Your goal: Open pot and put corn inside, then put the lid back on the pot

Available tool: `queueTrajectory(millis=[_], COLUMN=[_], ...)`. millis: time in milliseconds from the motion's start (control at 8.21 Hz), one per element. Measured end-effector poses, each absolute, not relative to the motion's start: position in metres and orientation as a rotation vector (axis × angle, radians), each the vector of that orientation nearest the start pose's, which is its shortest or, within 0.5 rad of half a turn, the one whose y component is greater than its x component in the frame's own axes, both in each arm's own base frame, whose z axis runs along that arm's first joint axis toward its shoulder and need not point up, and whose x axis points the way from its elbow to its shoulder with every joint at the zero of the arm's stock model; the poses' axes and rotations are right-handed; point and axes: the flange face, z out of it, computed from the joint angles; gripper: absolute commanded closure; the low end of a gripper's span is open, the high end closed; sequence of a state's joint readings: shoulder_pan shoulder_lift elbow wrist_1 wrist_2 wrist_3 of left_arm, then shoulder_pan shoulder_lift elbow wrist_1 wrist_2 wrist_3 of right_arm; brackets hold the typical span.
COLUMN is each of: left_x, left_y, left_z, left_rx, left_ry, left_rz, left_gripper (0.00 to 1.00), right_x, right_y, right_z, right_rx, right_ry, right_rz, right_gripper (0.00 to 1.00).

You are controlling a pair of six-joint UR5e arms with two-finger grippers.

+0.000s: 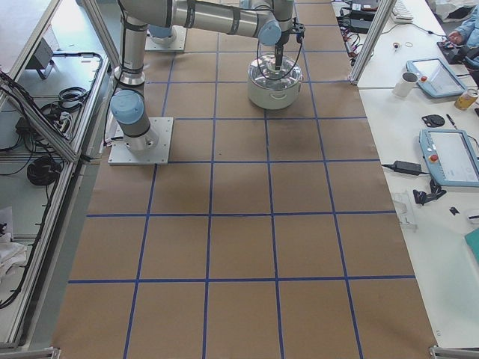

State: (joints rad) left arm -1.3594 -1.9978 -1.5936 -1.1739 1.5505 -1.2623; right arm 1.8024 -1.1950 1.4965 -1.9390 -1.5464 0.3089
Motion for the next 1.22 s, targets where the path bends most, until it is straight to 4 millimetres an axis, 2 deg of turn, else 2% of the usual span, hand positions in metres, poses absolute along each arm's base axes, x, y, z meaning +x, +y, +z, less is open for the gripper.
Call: queueTrajectory(millis=[244, 365, 609, 853, 1218], left_x=[0.001, 0.002, 0.004, 0.005, 0.011], left_y=[-0.647, -0.652, -0.657, -0.658, -0.655], left_z=[0.260, 0.249, 0.225, 0.212, 0.199], left_rx=[-2.142, -2.149, -2.137, -2.135, -2.136], left_ry=[2.302, 2.299, 2.298, 2.287, 2.265], left_rz=[0.053, 0.043, 0.063, 0.088, 0.119], left_gripper=[0.00, 0.00, 0.00, 0.00, 0.00], right_x=[0.278, 0.278, 0.278, 0.278, 0.268], right_y=[-0.588, -0.588, -0.588, -0.589, -0.591], right_z=[0.348, 0.348, 0.349, 0.358, 0.398], right_rx=[0.112, 0.111, 0.111, 0.111, 0.067], right_ry=[3.098, 3.098, 3.097, 3.092, 3.097], right_rz=[-0.085, -0.085, -0.089, -0.108, -0.110], right_gripper=[0.70, 0.77, 0.84, 0.88, 0.92])
